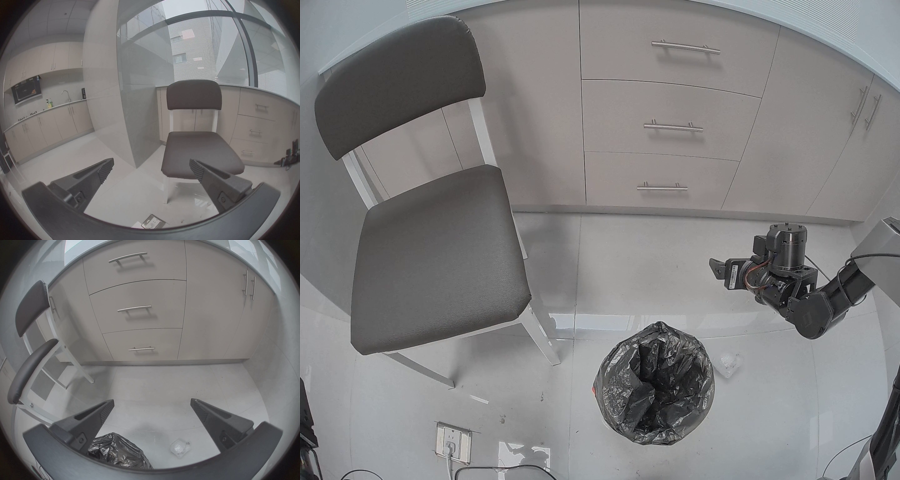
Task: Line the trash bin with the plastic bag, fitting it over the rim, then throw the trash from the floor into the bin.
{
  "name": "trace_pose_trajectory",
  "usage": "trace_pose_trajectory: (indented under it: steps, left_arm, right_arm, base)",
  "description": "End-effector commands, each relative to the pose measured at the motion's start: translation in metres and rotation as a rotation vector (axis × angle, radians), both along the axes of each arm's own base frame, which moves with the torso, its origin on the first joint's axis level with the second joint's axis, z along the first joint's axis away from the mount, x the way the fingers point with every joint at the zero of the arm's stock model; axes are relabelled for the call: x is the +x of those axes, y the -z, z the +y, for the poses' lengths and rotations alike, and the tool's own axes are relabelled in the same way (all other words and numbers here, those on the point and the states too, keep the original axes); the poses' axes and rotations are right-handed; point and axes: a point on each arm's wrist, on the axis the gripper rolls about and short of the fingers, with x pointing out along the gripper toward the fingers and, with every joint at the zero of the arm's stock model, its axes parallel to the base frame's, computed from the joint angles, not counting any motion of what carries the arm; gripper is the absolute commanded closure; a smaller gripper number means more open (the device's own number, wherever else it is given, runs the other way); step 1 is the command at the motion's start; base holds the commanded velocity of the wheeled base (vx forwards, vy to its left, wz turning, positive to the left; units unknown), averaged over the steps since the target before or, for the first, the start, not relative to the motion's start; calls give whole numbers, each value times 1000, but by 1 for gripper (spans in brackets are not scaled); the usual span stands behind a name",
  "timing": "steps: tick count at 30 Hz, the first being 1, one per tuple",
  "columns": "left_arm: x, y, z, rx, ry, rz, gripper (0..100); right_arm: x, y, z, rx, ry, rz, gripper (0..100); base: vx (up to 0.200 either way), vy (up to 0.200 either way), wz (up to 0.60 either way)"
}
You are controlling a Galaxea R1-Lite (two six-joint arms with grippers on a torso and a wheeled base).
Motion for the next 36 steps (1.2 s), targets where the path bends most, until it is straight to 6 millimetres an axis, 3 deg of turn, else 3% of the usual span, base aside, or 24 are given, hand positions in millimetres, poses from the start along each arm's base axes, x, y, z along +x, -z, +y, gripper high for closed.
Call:
trace_pose_trajectory:
  steps: [1, 3, 11, 21, 30, 36]
  left_arm:
    - [-5, 32, -1, 47, -4, -4, 0]
    - [1, 44, -1, 74, 25, 33, 0]
    - [4, 44, -7, 105, 289, -11, 0]
    - [5, 45, -11, 108, 509, 9, 0]
    - [3, 44, -12, 128, 532, 28, 0]
    - [3, 44, -12, 128, 532, 28, 0]
  right_arm:
    - [4, 4, 0, -5, 4, 2, 0]
    - [13, 7, 0, -3, 10, -3, 0]
    - [47, 14, 4, 7, 30, -51, 0]
    - [113, 45, 15, -87, 167, -96, 0]
    - [150, 60, 12, -118, 219, -62, 0]
    - [175, 84, 3, -156, 264, -34, 0]
  base:
    - [0, 0, 0]
    - [0, 0, 0]
    - [0, 0, 0]
    - [0, 0, 0]
    - [0, 0, 0]
    - [0, 0, 0]
